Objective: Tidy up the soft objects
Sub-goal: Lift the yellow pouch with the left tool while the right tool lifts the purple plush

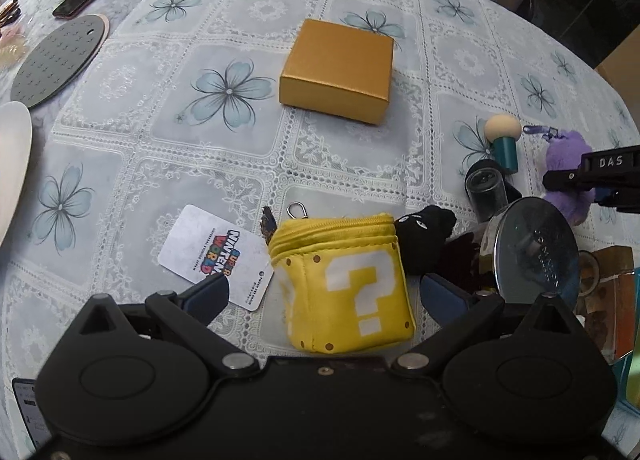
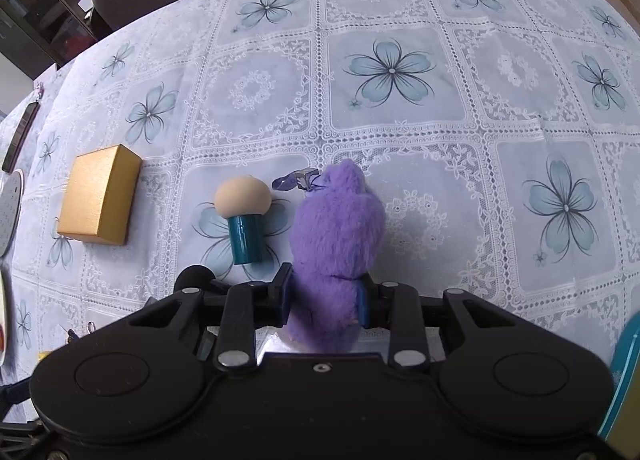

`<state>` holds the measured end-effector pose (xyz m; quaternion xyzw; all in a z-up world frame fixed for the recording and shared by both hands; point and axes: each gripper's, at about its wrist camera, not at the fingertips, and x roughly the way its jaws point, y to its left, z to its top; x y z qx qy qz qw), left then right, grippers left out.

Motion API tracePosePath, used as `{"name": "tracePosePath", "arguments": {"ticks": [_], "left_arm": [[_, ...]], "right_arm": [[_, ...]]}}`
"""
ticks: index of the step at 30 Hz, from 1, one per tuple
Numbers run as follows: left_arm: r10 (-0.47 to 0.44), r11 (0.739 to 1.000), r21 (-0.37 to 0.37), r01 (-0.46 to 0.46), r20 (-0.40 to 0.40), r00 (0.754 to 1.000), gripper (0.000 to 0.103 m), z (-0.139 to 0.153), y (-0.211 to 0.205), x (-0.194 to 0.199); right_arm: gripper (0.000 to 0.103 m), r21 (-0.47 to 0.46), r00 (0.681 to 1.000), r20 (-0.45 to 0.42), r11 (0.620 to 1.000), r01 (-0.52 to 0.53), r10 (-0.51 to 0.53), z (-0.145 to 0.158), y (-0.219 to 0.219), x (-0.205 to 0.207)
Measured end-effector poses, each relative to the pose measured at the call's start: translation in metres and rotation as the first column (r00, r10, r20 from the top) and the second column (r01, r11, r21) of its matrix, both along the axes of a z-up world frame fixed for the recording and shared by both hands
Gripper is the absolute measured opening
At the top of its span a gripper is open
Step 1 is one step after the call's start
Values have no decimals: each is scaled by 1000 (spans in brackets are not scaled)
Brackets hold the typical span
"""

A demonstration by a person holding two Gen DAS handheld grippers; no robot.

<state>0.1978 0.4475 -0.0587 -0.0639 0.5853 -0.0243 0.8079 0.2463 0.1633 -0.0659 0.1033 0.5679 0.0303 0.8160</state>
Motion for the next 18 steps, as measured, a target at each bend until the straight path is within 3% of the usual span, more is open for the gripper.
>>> {"name": "tracePosePath", "arguments": {"ticks": [3,9,18], "left_arm": [[-13,1000,11,13,-33,999,102,-14,-3,5],[46,990,-128,-66,-154,987,102,-41,15,11],[82,994,-72,-84,-33,996,100,-19,16,9]], "right_arm": [[33,5,1000,13,1000,-11,11,7,2,-2],[33,19,997,63,998,-54,53,27,18,-4],[33,7,986,100,991,-134,133,42,52,-6]]}}
